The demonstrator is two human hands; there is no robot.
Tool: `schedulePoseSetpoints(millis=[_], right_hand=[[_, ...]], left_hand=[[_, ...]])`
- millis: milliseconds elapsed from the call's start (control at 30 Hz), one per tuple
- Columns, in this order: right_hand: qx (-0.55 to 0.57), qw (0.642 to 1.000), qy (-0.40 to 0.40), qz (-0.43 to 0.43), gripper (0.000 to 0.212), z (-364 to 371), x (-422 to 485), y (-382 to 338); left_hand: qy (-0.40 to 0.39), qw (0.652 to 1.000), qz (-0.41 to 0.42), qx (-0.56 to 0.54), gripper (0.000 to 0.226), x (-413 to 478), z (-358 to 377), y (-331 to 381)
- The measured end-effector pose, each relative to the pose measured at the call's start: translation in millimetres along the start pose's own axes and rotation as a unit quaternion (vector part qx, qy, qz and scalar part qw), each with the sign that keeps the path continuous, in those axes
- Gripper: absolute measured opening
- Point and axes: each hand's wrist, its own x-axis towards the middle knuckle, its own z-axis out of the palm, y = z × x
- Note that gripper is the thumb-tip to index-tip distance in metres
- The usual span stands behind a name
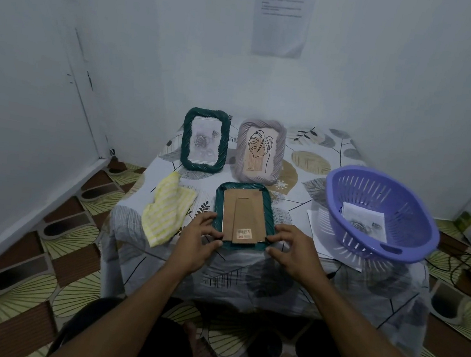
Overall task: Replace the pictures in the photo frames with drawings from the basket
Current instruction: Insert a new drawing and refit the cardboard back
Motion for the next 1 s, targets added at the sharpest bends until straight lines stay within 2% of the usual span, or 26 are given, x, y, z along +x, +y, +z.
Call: schedulePoseSetpoints(millis=[133,300,500,833,1000], right_hand=[[-0.022,1.000,-0.002,-0.010,0.025,-2.0,0.2,1.1],[-0.038,0.999,0.013,-0.017,0.027,-1.5,-1.9,0.8],[-0.035,0.999,0.015,-0.020,0.026,-2.3,-0.1,0.5],[-0.060,0.998,0.006,-0.029,0.024,-2.6,-1.4,-1.2],[-0.067,0.997,0.002,-0.033,0.023,-4.5,-0.8,-5.8]], left_hand=[[-0.030,0.999,0.023,0.022,0.008,1.8,-3.9,-0.2],[0.010,1.000,0.003,0.020,0.012,0.4,-2.7,-1.7],[-0.015,1.000,0.017,0.012,0.007,1.8,-5.3,-6.7],[-0.010,0.997,0.070,0.041,0.004,2.3,-5.5,-6.9],[-0.008,0.996,0.066,0.053,0.005,2.3,-6.1,-5.3]])
